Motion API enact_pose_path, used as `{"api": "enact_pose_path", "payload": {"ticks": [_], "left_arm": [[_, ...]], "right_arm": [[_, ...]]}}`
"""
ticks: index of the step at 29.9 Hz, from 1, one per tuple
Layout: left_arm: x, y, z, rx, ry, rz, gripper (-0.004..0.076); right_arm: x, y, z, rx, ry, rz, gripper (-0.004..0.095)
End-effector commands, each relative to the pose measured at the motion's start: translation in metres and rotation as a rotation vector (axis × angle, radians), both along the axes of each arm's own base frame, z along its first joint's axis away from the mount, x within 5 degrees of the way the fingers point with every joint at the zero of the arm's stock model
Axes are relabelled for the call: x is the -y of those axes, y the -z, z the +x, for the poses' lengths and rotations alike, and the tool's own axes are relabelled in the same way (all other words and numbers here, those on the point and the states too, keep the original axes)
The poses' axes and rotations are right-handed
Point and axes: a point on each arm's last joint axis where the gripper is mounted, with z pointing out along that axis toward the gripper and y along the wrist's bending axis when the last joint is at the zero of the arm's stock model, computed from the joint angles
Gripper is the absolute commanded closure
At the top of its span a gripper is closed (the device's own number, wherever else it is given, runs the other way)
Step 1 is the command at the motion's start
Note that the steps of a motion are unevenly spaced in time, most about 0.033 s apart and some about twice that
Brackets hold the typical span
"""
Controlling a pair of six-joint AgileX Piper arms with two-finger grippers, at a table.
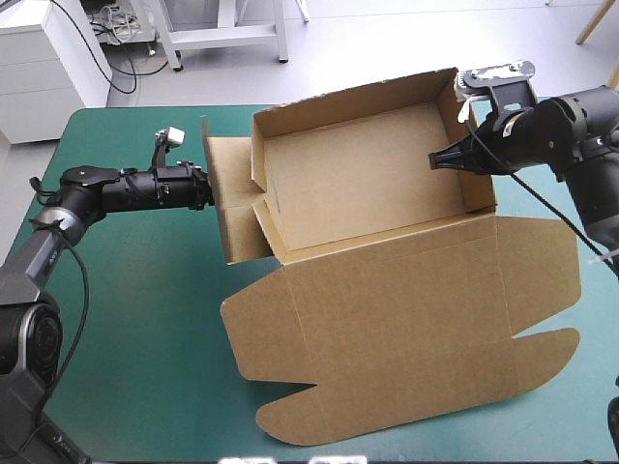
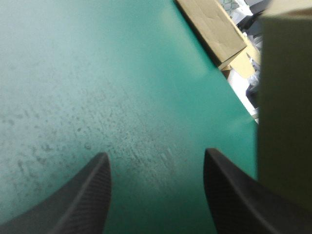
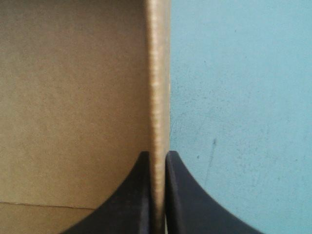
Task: Fold the box
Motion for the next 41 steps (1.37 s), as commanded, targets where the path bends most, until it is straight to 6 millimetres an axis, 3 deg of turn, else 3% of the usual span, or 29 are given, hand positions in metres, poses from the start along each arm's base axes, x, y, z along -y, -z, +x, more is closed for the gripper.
{"api": "enact_pose_path", "payload": {"ticks": [1, 6, 19, 28, 33, 41], "left_arm": [[0.007, -0.054, -0.021, 0.149, 0.029, -0.110, 0.0323], [0.008, -0.074, -0.036, 0.206, 0.054, -0.122, 0.0323], [0.011, -0.097, -0.054, 0.189, 0.071, -0.191, 0.0322], [0.014, -0.094, -0.055, 0.104, 0.035, -0.161, 0.0322], [0.016, -0.097, -0.051, 0.050, -0.018, -0.106, 0.0323], [0.010, -0.112, -0.051, -0.028, -0.187, 0.140, 0.0324]], "right_arm": [[-0.002, -0.014, 0.002, 0.096, -0.005, 0.058, 0.0929], [-0.009, -0.006, 0.013, 0.076, -0.039, 0.091, 0.0929], [-0.011, 0.007, 0.030, 0.067, -0.039, 0.053, 0.0928], [-0.018, 0.011, 0.033, 0.058, -0.047, 0.074, 0.0925], [-0.038, 0.010, 0.029, 0.096, -0.038, 0.017, 0.0922], [-0.069, 0.008, 0.026, 0.150, -0.058, 0.062, 0.0923]]}}
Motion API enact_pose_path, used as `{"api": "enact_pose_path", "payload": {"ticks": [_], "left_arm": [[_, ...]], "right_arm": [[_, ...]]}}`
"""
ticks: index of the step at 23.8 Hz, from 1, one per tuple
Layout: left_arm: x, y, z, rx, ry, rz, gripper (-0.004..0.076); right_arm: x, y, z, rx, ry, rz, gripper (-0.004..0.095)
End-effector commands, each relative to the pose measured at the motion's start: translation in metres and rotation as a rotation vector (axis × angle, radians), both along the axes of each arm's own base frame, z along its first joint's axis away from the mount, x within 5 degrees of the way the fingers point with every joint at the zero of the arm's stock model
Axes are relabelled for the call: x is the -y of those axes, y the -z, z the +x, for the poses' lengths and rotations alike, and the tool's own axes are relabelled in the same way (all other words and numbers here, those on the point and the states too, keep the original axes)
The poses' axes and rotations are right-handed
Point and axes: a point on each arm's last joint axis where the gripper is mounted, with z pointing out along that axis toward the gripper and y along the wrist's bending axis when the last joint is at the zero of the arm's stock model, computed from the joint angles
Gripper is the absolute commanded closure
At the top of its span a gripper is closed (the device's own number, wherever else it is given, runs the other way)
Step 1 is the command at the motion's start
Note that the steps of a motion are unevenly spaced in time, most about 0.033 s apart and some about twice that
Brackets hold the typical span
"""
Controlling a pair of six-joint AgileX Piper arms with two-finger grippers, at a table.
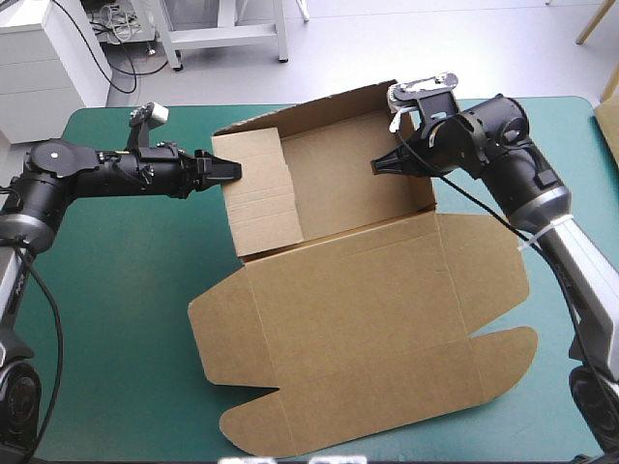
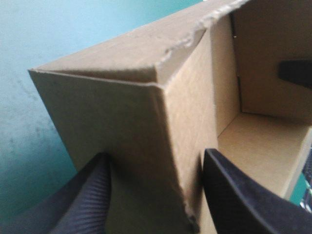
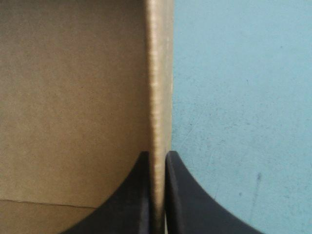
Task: Fold the box
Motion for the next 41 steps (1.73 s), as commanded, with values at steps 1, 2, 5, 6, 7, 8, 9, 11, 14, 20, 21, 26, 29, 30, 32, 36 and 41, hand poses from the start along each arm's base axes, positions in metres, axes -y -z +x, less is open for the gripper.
{"api": "enact_pose_path", "payload": {"ticks": [1, 2, 5, 6, 7, 8, 9, 11, 14, 20, 21, 26, 29, 30, 32, 36, 41], "left_arm": [[0.008, -0.035, -0.013, 0.038, -0.056, 0.044, 0.0324], [0.013, -0.036, -0.014, 0.030, -0.068, 0.086, 0.0324], [0.023, -0.037, -0.014, 0.010, -0.138, 0.210, 0.0324], [0.035, -0.037, -0.016, 0.024, -0.155, 0.290, 0.0324], [0.041, -0.036, -0.017, 0.027, -0.175, 0.331, 0.0325], [0.048, -0.033, -0.018, 0.042, -0.220, 0.423, 0.0345], [0.052, -0.030, -0.018, 0.043, -0.238, 0.469, 0.0367], [0.062, -0.024, -0.019, 0.046, -0.262, 0.555, 0.0484], [0.073, -0.011, -0.012, 0.003, -0.248, 0.561, 0.0728], [0.084, 0.027, 0.014, -0.076, -0.227, 0.601, 0.0731], [0.086, 0.034, 0.020, -0.080, -0.227, 0.606, 0.0731], [0.092, 0.064, 0.036, -0.118, -0.212, 0.641, 0.0731], [0.093, 0.081, 0.045, -0.131, -0.202, 0.690, 0.0731], [0.093, 0.086, 0.047, -0.133, -0.199, 0.707, 0.0731], [0.093, 0.097, 0.052, -0.140, -0.193, 0.741, 0.0731], [0.096, 0.114, 0.059, -0.165, -0.182, 0.761, 0.0731], [0.095, 0.113, 0.060, -0.163, -0.179, 0.780, 0.0636]], "right_arm": [[-0.004, -0.027, -0.007, 0.128, 0.004, 0.093, 0.0923], [-0.004, -0.026, -0.007, 0.123, 0.004, 0.098, 0.0922], [-0.009, -0.021, -0.005, 0.093, 0.000, 0.118, 0.0922], [-0.013, -0.020, -0.005, 0.087, -0.002, 0.128, 0.0922], [-0.015, -0.019, -0.005, 0.085, -0.004, 0.137, 0.0922], [-0.021, -0.018, -0.006, 0.082, -0.008, 0.158, 0.0922], [-0.023, -0.017, -0.006, 0.080, -0.012, 0.158, 0.0923], [-0.028, -0.010, -0.004, 0.029, -0.012, 0.178, 0.0922], [-0.034, 0.014, 0.006, -0.087, -0.006, 0.137, 0.0924], [-0.045, 0.060, 0.033, -0.190, -0.028, 0.034, 0.0924], [-0.045, 0.071, 0.040, -0.211, -0.025, 0.017, 0.0924], [-0.041, 0.104, 0.061, -0.274, -0.021, -0.025, 0.0924], [-0.037, 0.123, 0.073, -0.305, -0.012, -0.035, 0.0924], [-0.037, 0.128, 0.076, -0.309, -0.015, -0.041, 0.0924], [-0.036, 0.137, 0.082, -0.312, -0.022, -0.048, 0.0924], [-0.037, 0.146, 0.088, -0.304, -0.037, -0.052, 0.0924], [-0.038, 0.142, 0.089, -0.287, -0.066, -0.061, 0.0833]]}}
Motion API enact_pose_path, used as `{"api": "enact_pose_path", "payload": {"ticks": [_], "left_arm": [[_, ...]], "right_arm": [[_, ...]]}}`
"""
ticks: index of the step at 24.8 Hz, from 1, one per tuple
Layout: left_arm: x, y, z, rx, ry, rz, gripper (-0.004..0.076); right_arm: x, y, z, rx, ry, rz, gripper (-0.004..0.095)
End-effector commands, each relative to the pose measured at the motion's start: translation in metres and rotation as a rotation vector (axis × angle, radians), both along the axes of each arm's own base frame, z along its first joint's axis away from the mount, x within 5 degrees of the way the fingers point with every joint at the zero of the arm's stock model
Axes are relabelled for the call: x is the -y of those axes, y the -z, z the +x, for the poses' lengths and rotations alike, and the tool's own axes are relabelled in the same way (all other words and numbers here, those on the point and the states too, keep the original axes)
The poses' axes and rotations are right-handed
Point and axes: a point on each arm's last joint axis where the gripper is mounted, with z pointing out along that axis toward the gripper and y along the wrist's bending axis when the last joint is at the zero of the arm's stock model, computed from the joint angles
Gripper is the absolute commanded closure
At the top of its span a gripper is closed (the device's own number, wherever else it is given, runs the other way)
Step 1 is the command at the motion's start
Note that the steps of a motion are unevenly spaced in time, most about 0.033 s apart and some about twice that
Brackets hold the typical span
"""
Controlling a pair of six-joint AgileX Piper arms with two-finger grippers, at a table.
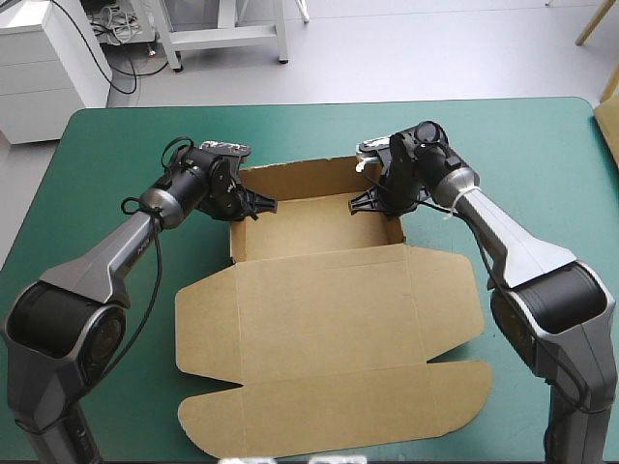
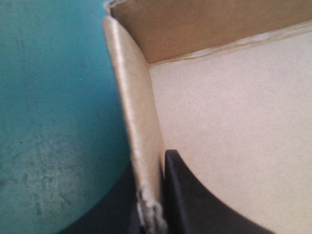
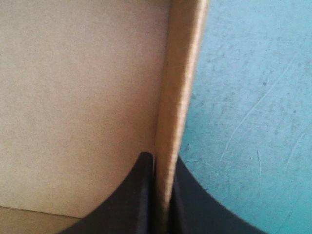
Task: Fold the box
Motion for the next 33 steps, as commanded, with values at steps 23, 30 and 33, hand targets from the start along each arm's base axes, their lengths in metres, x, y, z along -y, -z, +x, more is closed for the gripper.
{"api": "enact_pose_path", "payload": {"ticks": [23, 30, 33], "left_arm": [[-0.026, -0.194, -0.061, 0.301, 0.031, -0.011, 0.0288], [-0.042, -0.248, -0.119, 0.443, 0.114, -0.108, 0.0289], [-0.047, -0.266, -0.149, 0.499, 0.211, -0.157, 0.0303]], "right_arm": [[0.018, -0.166, -0.037, 0.431, -0.033, 0.156, 0.0500], [0.018, -0.171, -0.040, 0.438, -0.034, 0.169, 0.0500], [0.016, -0.165, -0.037, 0.421, -0.035, 0.170, 0.0500]]}}
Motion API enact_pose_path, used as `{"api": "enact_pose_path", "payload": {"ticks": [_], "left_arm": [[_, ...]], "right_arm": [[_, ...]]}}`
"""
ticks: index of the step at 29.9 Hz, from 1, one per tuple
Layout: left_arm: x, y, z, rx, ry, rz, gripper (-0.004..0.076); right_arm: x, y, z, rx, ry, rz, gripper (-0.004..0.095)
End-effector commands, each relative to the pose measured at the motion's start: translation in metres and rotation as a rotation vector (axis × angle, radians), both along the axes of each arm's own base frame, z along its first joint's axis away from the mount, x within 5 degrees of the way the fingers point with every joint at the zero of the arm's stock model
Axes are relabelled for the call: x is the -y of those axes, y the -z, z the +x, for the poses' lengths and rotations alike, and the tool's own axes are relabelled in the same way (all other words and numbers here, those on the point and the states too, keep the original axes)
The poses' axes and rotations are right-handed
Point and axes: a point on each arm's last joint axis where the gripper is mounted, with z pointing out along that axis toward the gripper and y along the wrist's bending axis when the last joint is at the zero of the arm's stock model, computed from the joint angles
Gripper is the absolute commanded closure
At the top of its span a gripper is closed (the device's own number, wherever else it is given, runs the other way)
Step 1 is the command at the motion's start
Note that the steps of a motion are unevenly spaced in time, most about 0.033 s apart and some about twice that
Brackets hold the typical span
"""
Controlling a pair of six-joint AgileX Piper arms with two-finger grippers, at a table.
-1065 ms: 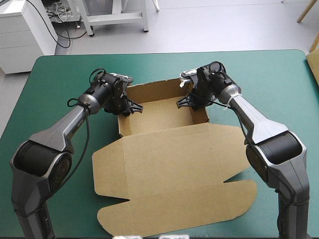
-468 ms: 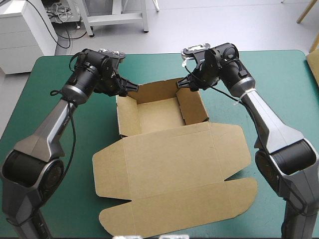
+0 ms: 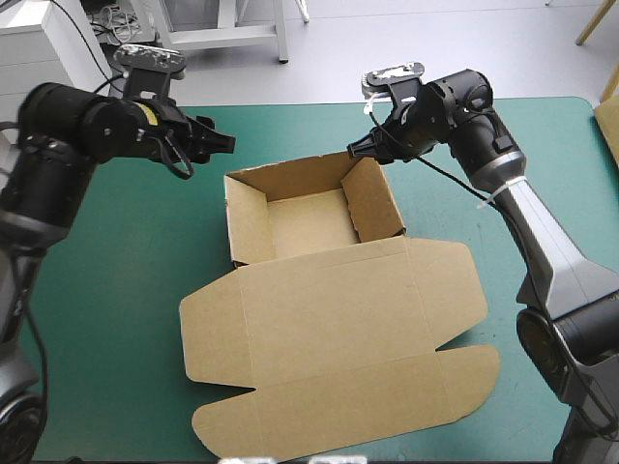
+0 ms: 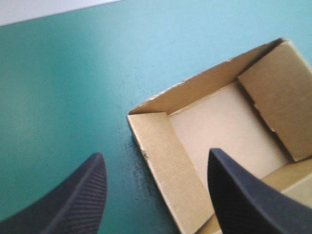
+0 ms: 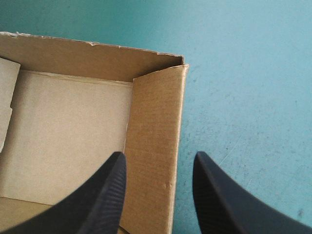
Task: Fold the box
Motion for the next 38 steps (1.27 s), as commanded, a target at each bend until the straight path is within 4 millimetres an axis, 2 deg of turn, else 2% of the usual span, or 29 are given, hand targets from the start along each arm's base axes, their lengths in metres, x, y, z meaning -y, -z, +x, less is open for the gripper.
{"api": "enact_pose_path", "payload": {"ticks": [1, 5, 8, 11, 15, 20, 24, 26, 29, 31, 35, 38], "left_arm": [[-0.010, -0.037, -0.053, 0.105, 0.121, -0.066, 0.0322], [-0.020, -0.037, -0.090, 0.123, 0.192, -0.071, 0.0430], [-0.031, -0.024, -0.113, 0.106, 0.203, -0.044, 0.0492], [-0.043, -0.004, -0.137, 0.092, 0.191, -0.017, 0.0569], [-0.056, 0.033, -0.164, 0.088, 0.179, -0.007, 0.0734], [-0.071, 0.078, -0.200, 0.170, 0.161, -0.059, 0.0731], [-0.081, 0.121, -0.223, 0.189, 0.147, -0.079, 0.0731], [-0.085, 0.138, -0.232, 0.210, 0.144, -0.088, 0.0731], [-0.090, 0.161, -0.243, 0.247, 0.137, -0.107, 0.0731], [-0.092, 0.171, -0.248, 0.267, 0.126, -0.128, 0.0731], [-0.097, 0.185, -0.260, 0.322, 0.117, -0.161, 0.0731], [-0.100, 0.187, -0.264, 0.356, 0.114, -0.164, 0.0731]], "right_arm": [[0.005, -0.023, -0.008, 0.088, -0.001, 0.038, 0.0500], [0.002, -0.003, -0.003, 0.025, -0.003, 0.018, 0.0500], [0.001, 0.020, 0.002, -0.040, -0.002, -0.011, 0.0500], [-0.001, 0.043, 0.008, -0.097, 0.001, -0.053, 0.0501], [-0.004, 0.065, 0.019, -0.142, 0.003, -0.083, 0.0502], [-0.008, 0.086, 0.028, -0.185, 0.006, -0.101, 0.0514], [-0.011, 0.101, 0.035, -0.212, 0.005, -0.112, 0.0533], [-0.011, 0.103, 0.035, -0.220, 0.005, -0.115, 0.0590], [-0.011, 0.104, 0.035, -0.224, 0.006, -0.119, 0.0789], [-0.010, 0.104, 0.035, -0.222, 0.007, -0.124, 0.0935], [-0.002, 0.103, 0.039, -0.194, 0.019, -0.192, 0.0929], [0.018, 0.102, 0.046, -0.169, 0.057, -0.259, 0.0930]]}}
